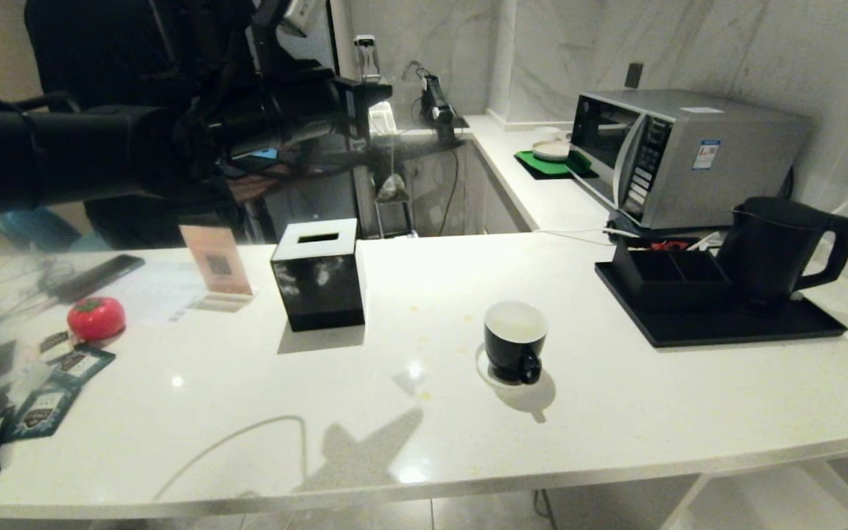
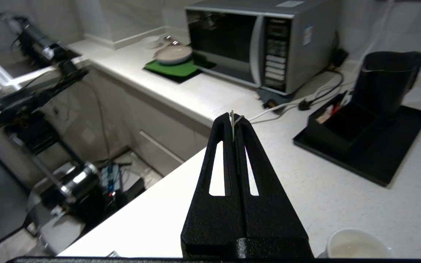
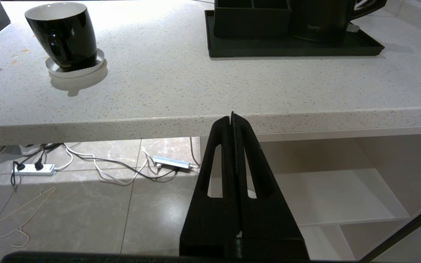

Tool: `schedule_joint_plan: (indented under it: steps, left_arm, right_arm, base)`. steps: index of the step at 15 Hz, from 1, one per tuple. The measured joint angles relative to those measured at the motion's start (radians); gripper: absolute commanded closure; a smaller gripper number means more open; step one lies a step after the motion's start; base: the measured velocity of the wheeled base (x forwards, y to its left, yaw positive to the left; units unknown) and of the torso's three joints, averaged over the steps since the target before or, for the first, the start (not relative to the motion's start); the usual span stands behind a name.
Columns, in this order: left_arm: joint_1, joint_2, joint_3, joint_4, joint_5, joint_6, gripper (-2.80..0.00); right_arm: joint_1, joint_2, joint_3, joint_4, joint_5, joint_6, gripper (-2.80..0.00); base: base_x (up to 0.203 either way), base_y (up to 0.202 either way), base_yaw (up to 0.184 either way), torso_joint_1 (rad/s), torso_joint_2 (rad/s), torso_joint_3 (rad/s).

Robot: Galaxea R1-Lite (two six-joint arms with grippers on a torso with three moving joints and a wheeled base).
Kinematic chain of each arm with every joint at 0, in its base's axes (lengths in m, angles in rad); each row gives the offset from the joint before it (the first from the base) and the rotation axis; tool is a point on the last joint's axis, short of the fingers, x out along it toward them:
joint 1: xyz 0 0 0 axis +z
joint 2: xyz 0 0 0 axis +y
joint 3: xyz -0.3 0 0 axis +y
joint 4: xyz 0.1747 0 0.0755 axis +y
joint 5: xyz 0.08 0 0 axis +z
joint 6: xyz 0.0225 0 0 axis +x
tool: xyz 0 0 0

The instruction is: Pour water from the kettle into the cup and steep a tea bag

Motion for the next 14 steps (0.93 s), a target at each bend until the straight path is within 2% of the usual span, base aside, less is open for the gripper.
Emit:
schedule_joint_plan:
  steps: [14]
  left_arm:
    - [0.197,-0.011,0.001,0.020,-0.004,0.000,0.00]
  right_arm:
    - [0.000,0.000,0.000,0.000,0.000,0.000,0.00]
  base:
    - [0.000,0.000,0.000,0.000,0.00,0.000]
